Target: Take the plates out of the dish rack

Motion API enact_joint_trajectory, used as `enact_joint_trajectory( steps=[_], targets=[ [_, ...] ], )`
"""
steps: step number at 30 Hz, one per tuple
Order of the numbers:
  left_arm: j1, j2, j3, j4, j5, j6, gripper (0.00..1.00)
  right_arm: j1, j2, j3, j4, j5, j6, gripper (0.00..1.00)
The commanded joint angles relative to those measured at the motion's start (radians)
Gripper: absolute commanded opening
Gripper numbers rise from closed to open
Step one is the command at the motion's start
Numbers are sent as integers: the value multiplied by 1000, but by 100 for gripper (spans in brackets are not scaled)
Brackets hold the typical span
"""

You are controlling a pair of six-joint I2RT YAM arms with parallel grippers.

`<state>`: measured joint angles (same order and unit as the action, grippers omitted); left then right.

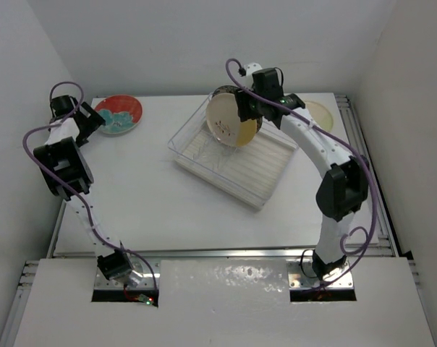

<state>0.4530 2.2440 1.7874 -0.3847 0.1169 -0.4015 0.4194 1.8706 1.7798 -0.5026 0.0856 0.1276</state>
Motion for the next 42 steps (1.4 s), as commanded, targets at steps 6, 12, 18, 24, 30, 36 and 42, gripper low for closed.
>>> enact_joint_trajectory(
  steps=[6,12,18,24,30,36,42],
  targets=[
    [-51,-300,-130,7,-34,178,100,-30,93,26,88,-50,-26,52],
    [-53,-403,-192,30,-11,174,100,-30,124,-11,125,-53,-46,53],
    [-56,-437,-189,-16,41,181,100,-30,150,-28,153,-151,-63,41],
    [-56,-442,-180,-31,50,184,100,-36,153,-43,185,-213,-74,13],
    [-56,-440,-175,-31,53,187,100,-39,81,-69,188,-256,-170,0],
    [-57,-425,-161,-26,63,188,100,-39,-54,-56,259,-311,-169,0],
    [-57,-412,-145,-25,69,182,100,-41,-122,-51,374,-303,-69,0]
  ],
)
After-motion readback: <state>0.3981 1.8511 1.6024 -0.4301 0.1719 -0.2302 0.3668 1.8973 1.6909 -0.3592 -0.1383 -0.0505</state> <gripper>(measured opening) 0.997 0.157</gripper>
